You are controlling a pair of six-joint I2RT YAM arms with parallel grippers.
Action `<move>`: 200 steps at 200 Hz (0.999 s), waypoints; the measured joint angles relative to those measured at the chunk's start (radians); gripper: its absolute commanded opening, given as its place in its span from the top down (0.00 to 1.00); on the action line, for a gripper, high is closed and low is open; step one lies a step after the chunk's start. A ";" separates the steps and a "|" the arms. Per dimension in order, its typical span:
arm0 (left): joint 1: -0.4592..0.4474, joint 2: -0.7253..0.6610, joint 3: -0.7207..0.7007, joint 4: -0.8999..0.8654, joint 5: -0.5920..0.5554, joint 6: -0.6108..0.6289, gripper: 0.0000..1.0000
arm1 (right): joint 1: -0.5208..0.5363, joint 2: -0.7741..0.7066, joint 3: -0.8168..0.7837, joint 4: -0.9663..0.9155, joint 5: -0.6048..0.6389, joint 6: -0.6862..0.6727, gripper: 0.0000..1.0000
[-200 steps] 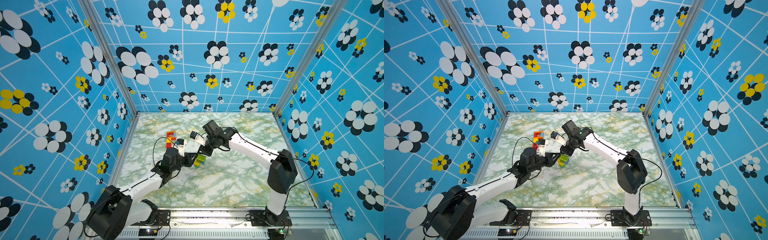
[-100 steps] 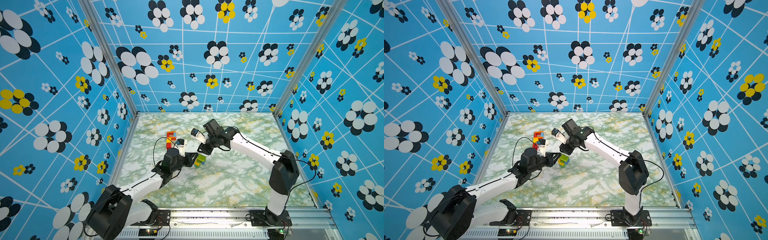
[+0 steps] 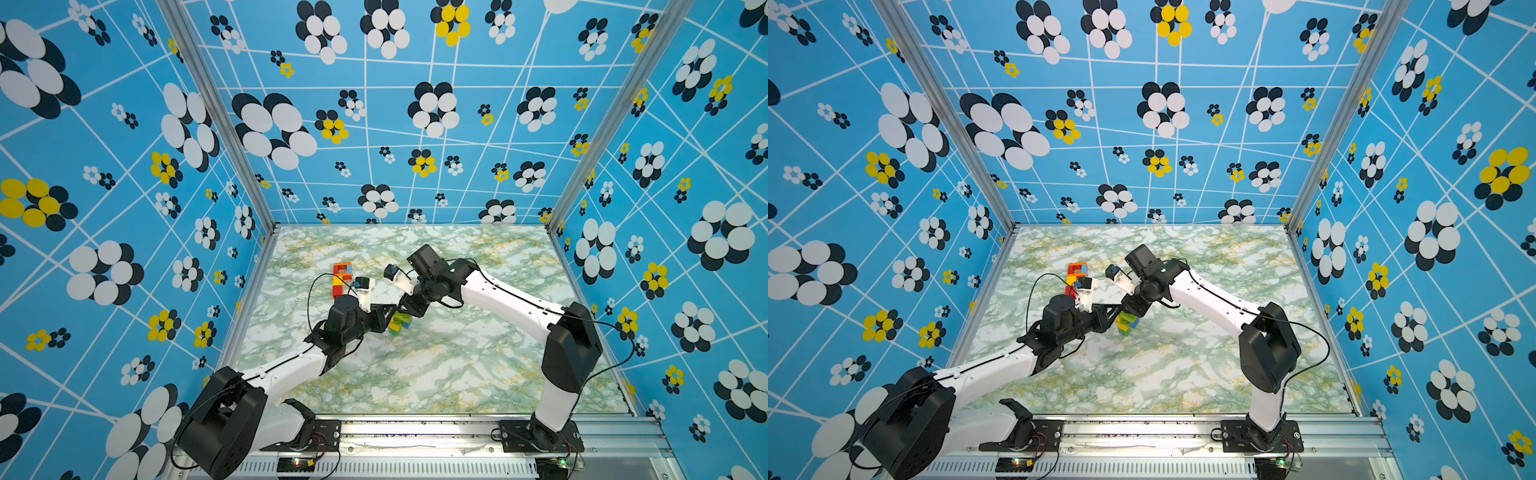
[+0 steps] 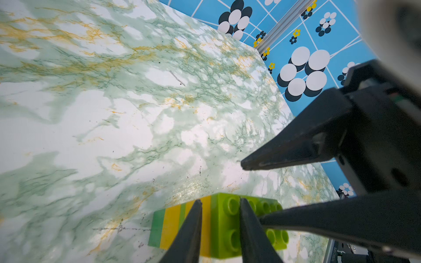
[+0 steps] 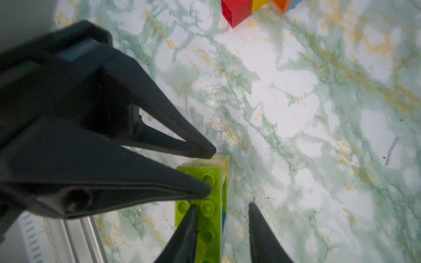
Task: Assemble the letter p with lego
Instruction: Assemble the lego brick with the lego brick.
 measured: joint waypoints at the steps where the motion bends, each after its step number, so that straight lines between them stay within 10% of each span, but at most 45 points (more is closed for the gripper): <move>1: 0.000 0.000 0.000 0.000 0.000 0.000 0.70 | 0.000 0.000 0.000 0.000 0.000 0.001 0.63; 124: -0.008 0.000 0.000 0.000 -0.020 0.015 0.72 | 0.015 -0.002 -0.005 0.010 0.036 0.001 0.71; 200: -0.016 0.000 0.001 -0.004 -0.036 0.016 0.72 | 0.016 -0.005 -0.001 0.015 0.043 0.025 0.56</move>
